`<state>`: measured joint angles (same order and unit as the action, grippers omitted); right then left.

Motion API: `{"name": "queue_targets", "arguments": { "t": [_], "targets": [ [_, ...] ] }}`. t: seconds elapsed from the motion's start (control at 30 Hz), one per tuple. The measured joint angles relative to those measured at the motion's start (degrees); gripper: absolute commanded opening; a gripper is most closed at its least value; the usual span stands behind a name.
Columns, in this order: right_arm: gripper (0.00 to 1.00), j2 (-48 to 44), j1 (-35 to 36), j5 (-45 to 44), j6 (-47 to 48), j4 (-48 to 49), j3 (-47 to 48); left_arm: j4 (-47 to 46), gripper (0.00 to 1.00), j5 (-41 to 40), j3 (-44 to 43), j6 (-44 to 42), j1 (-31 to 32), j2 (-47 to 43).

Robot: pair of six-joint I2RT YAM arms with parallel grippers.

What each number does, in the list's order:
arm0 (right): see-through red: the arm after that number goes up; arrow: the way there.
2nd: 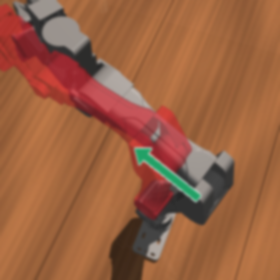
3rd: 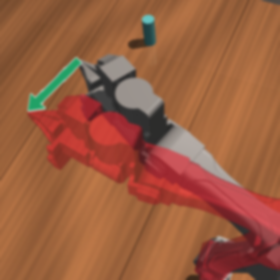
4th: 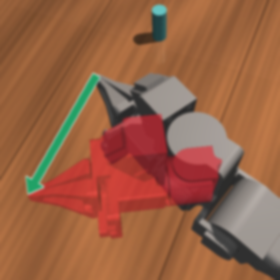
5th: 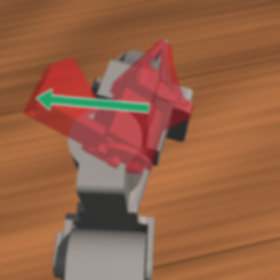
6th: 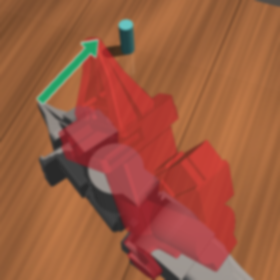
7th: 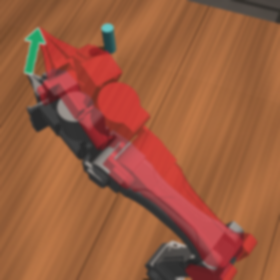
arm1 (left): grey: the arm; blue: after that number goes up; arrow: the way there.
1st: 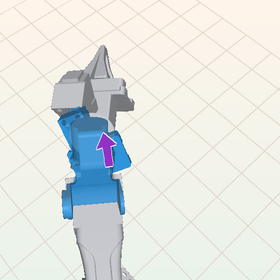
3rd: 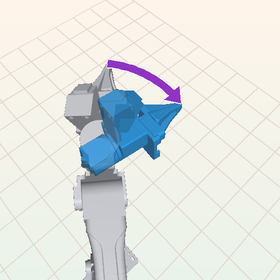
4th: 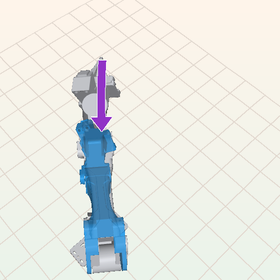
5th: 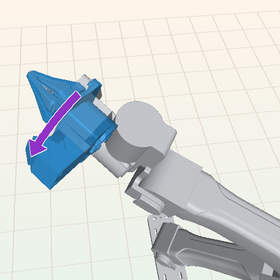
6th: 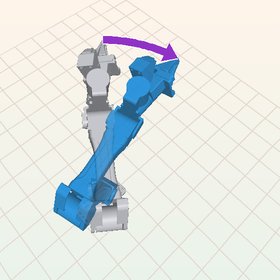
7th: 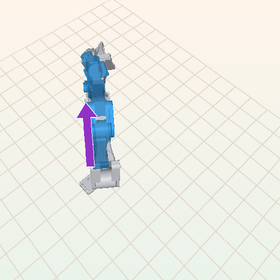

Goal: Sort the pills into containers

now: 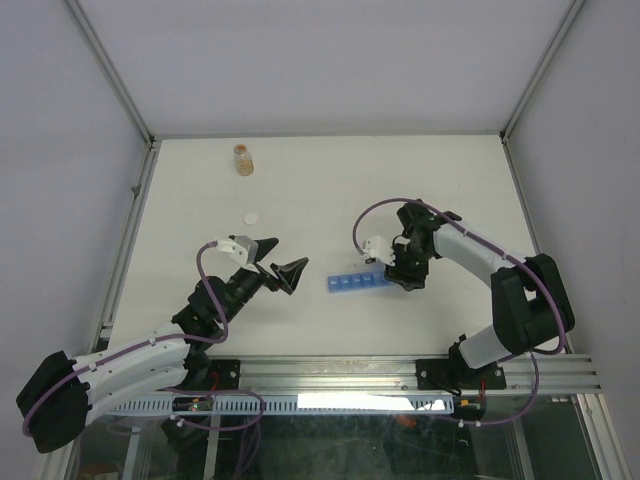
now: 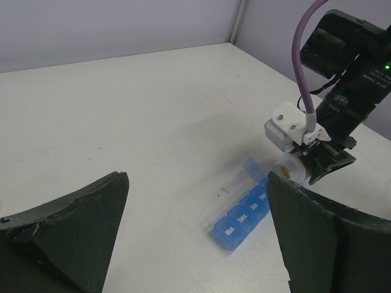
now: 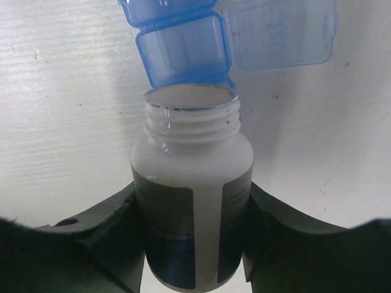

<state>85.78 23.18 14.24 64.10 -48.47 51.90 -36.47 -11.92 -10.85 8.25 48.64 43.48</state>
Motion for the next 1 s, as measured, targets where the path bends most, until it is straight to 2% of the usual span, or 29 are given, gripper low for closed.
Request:
{"name": "queue_targets", "arguments": {
  "t": [1.0],
  "targets": [
    [0.0, 1.1, 4.0, -5.3, -3.1, -3.4, 2.8, 0.0, 0.99, 0.0, 0.2, 0.0, 0.0, -0.1]
  ]
}}
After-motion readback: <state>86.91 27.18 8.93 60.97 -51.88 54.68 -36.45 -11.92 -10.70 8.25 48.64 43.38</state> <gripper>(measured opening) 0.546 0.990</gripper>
